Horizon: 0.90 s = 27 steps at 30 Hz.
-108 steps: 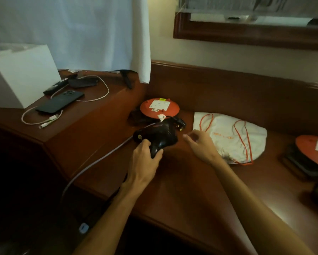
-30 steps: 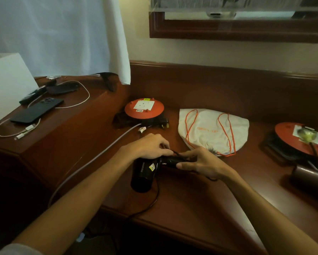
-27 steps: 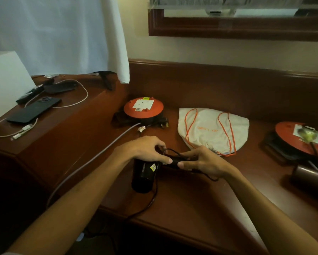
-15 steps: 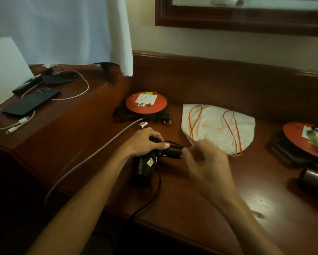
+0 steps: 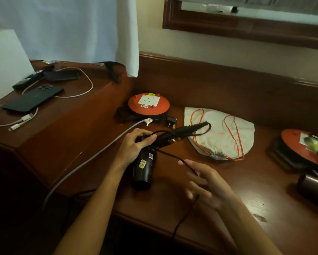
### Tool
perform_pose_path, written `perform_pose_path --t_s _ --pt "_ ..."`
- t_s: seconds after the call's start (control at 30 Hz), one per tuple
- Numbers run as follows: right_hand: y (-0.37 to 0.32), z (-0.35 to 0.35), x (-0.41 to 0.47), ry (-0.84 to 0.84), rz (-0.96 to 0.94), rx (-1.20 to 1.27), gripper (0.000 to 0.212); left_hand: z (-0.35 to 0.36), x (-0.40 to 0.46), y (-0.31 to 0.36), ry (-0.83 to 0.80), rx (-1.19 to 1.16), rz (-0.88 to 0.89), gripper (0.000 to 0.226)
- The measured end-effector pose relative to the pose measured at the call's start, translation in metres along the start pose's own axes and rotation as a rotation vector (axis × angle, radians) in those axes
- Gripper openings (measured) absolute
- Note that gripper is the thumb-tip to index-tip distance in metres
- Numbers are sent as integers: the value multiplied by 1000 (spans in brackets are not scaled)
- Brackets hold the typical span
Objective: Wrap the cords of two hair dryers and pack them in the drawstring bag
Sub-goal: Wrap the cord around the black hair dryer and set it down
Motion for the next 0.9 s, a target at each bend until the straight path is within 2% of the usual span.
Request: perform_pose_path --t_s 0.07,0.13,0.17,0.23,0.3,0.37,0.43,0.57,0.67,0.73,0.8,0.9 --pt "3 -17 -6 -76 119 -76 27 -3 -1 -2 18 -87 -14 37" --pt "-1 -39 -8 0 188 -247 28 -2 -1 -3 11 -77 17 36" --pt "-8 -51 -8 92 192 -359 27 0 -1 -1 -2 -52 42 34" --pt "-35 -66 -2 284 132 -657 26 7 -1 4 -57 19 108 29" --pt "-69 -70 12 430 5 -1066 24 18 -2 9 -168 104 160 22" --pt "-87 -63 33 493 -36 -1422 29 28 -4 14 -298 154 156 18" --pt "-90 -58 54 485 -18 -1574 36 35 -5 19 -403 256 137 22" --pt "-101 -50 64 466 -35 -1668 42 50 -7 30 -545 554 154 26" --pt "-118 -27 48 399 -125 -1553 44 65 -6 39 -564 749 174 30" --pt "-120 -9 33 246 -95 -1399 41 70 -5 39 -540 827 167 36" --pt "-114 5 16 67 -9 -1330 22 68 -4 38 -475 833 149 35" --pt "-96 13 -4 -69 99 -1292 27 63 -6 37 -393 831 160 29"
Point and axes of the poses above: each hand's wrist, its own x-axis towards the middle knuckle, its own z-axis out of the palm, y = z × x, the point moved 5 cm from there along x, towards the middle knuckle, and after that the axes turned 7 degrees about z, right-handed, at the moved point
